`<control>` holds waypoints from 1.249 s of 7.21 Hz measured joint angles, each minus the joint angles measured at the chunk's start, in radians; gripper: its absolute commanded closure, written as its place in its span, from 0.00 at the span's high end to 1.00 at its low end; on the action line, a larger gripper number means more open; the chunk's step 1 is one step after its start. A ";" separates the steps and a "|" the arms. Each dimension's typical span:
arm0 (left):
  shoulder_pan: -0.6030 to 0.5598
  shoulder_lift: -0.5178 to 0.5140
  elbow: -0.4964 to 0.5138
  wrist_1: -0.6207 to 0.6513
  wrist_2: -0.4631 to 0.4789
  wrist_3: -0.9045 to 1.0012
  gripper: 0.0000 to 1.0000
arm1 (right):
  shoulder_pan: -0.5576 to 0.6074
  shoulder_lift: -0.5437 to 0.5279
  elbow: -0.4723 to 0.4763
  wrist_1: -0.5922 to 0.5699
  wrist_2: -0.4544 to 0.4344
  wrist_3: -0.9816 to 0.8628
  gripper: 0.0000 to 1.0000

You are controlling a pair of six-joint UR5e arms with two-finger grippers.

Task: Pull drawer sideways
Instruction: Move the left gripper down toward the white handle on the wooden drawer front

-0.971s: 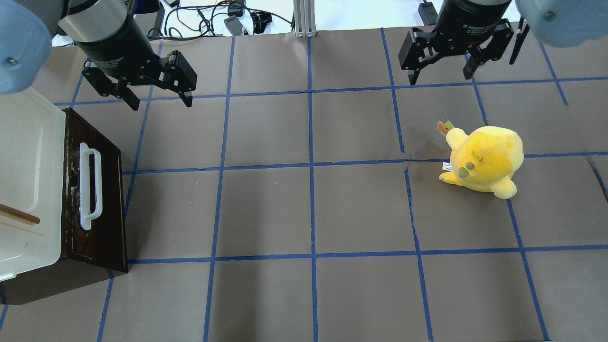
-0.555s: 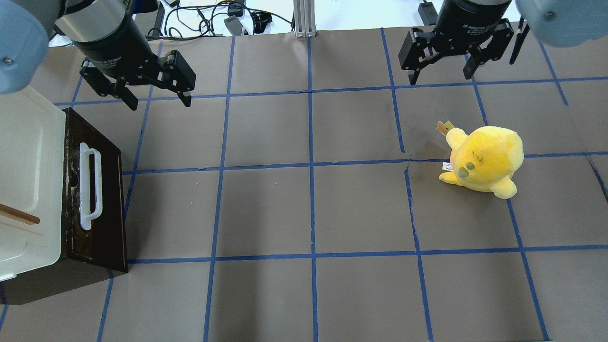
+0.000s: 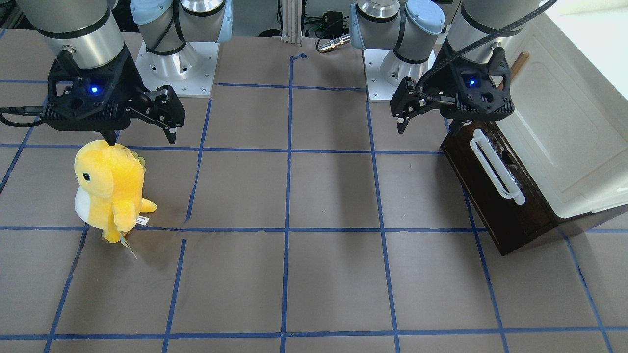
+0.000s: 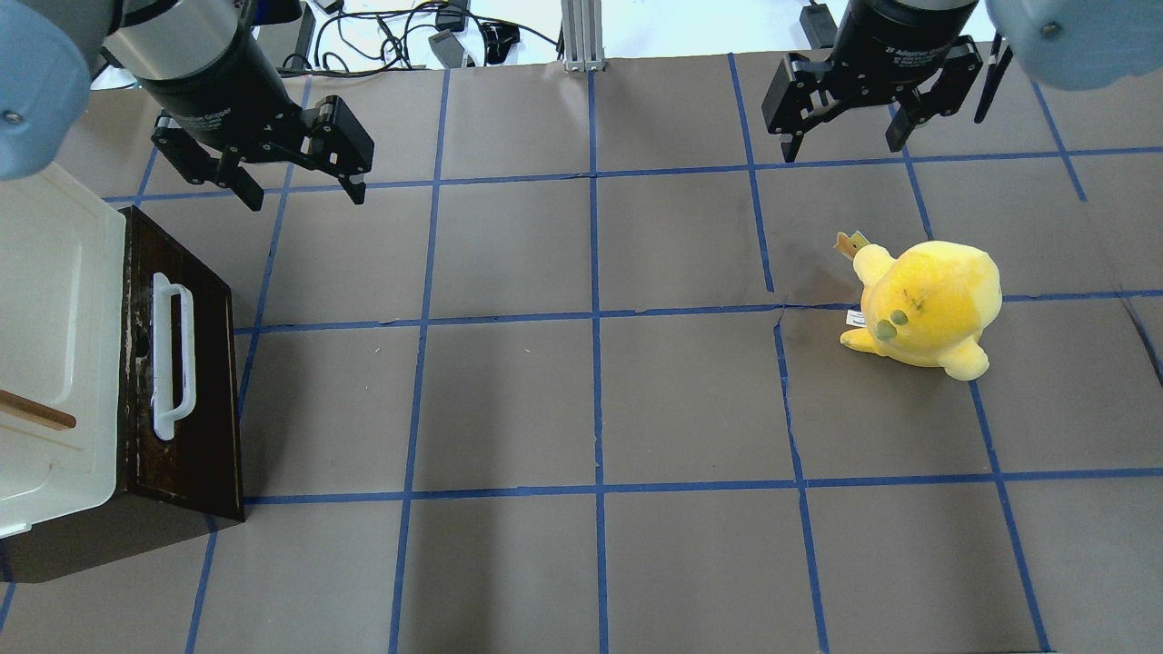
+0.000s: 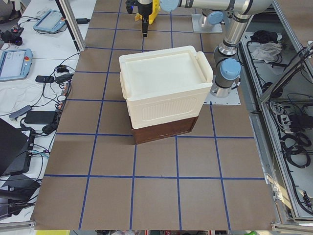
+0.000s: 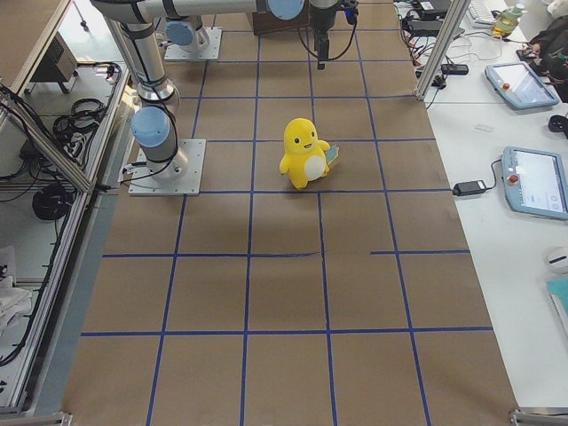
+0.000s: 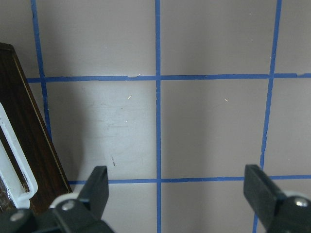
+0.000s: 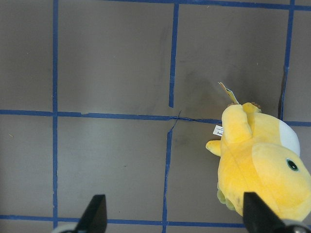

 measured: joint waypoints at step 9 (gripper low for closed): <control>0.014 -0.091 -0.196 0.107 0.357 -0.133 1.00 | 0.000 0.000 0.000 0.000 0.000 0.000 1.00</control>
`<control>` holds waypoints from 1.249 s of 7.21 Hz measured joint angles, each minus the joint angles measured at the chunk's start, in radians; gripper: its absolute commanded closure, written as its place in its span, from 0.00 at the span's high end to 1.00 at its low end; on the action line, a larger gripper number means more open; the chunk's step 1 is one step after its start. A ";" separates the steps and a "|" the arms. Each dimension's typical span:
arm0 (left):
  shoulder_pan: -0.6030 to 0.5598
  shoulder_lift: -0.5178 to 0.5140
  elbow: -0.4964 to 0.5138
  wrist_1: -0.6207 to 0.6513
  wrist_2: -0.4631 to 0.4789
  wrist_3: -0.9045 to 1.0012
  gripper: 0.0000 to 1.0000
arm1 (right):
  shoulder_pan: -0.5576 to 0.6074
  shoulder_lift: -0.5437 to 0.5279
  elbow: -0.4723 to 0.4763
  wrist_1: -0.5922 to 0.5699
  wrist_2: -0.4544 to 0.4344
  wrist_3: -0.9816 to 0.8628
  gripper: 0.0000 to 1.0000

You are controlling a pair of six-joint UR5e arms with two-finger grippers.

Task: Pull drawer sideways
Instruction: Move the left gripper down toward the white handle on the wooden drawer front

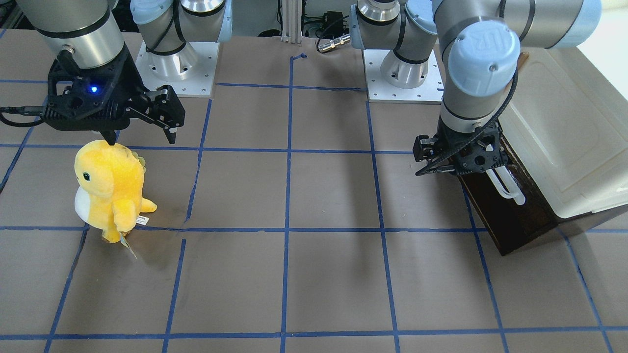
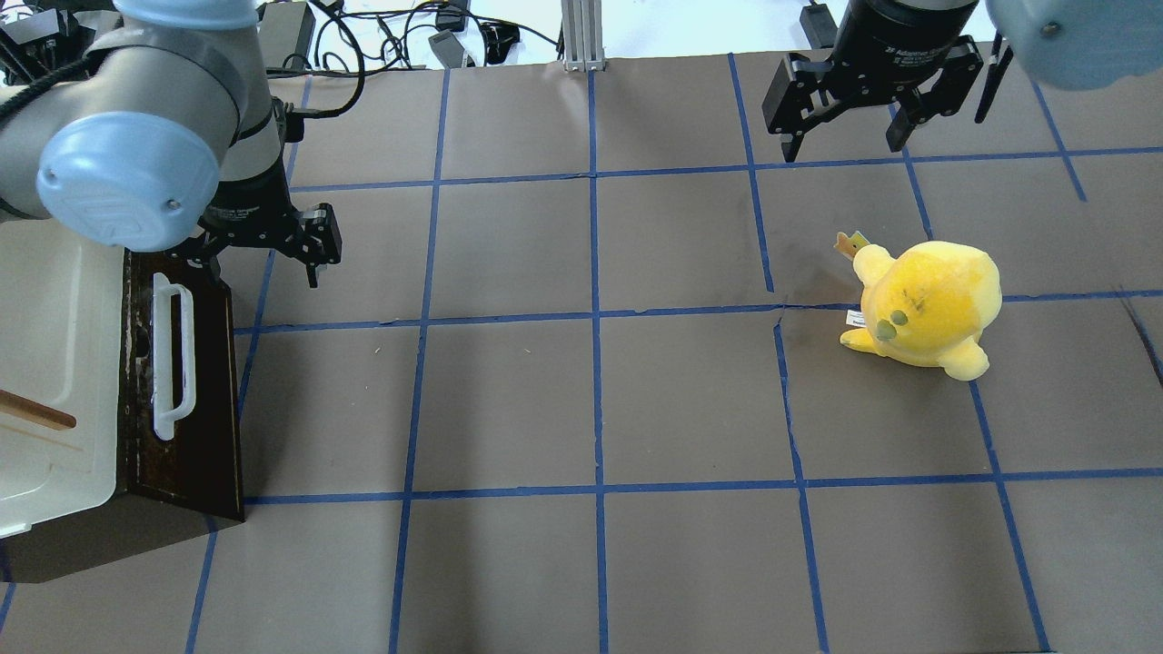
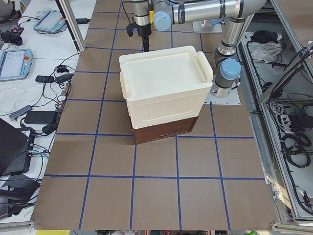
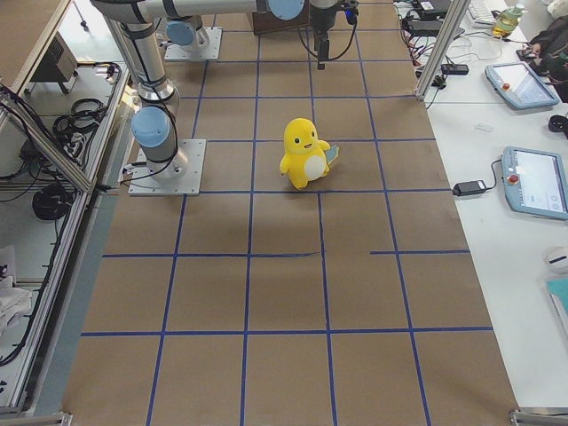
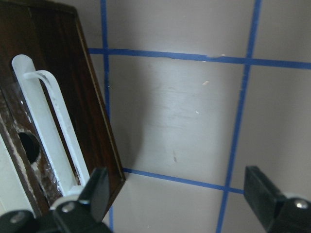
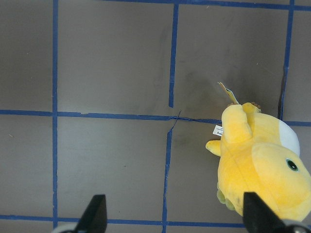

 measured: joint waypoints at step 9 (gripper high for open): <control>0.002 -0.200 -0.040 0.006 0.384 -0.091 1.00 | 0.000 0.000 0.000 0.000 0.001 0.000 1.00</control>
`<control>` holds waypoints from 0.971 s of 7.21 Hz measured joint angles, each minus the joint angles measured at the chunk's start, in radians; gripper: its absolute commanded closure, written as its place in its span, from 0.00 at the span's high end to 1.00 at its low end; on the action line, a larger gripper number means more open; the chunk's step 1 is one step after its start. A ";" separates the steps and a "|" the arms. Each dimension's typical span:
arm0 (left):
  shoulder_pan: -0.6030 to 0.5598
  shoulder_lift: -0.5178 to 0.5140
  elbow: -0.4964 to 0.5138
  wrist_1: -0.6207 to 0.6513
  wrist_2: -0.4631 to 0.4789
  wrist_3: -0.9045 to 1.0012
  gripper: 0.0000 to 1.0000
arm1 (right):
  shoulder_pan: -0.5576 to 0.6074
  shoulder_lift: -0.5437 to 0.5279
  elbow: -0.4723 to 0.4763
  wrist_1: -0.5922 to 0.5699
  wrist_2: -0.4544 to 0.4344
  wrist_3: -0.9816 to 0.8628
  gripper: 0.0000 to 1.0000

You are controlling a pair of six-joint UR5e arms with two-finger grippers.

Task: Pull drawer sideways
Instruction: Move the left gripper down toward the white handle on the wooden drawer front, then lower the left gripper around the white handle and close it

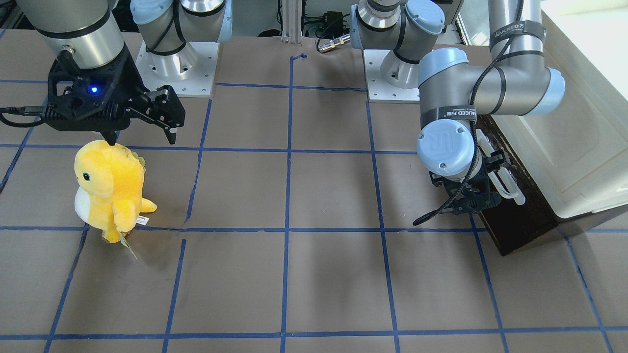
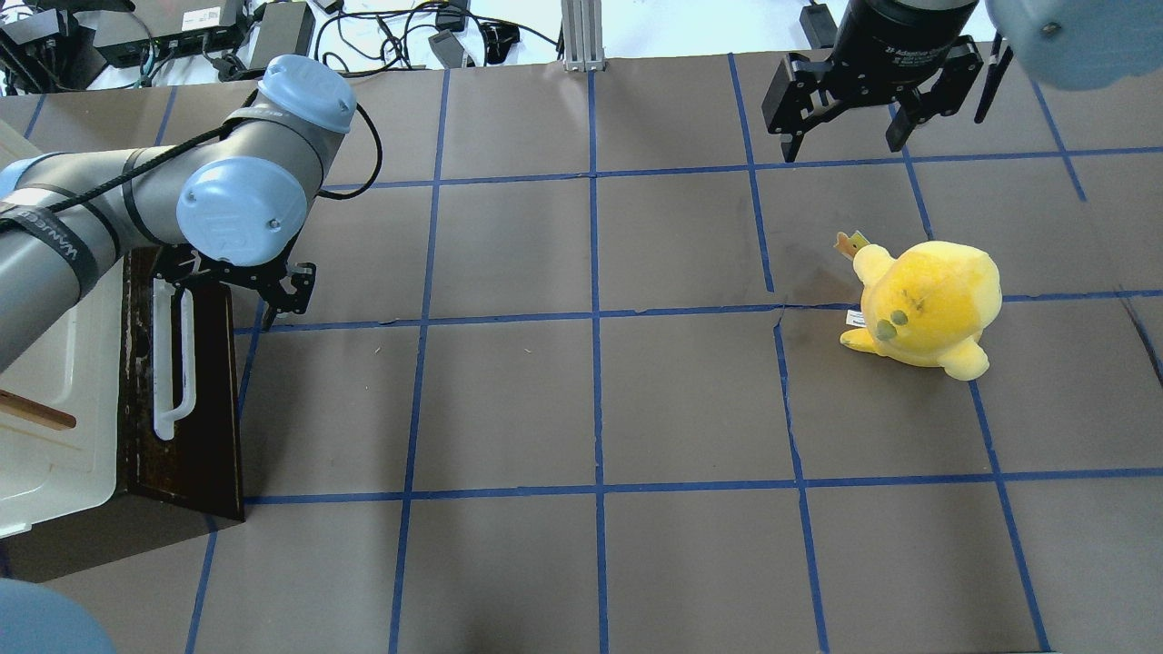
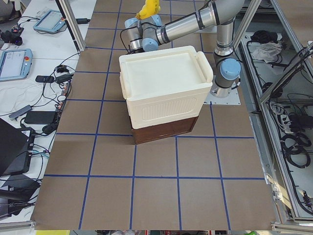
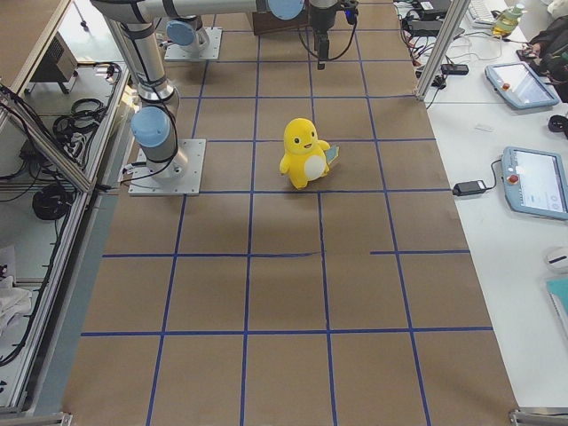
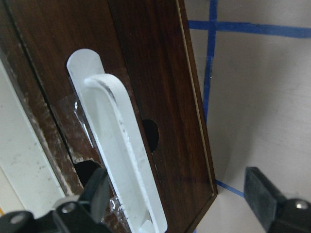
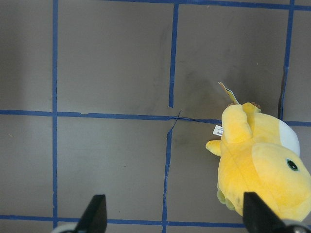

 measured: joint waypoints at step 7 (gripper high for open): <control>0.003 -0.051 0.001 0.025 0.071 -0.034 0.80 | 0.000 0.000 0.000 0.000 0.000 0.000 1.00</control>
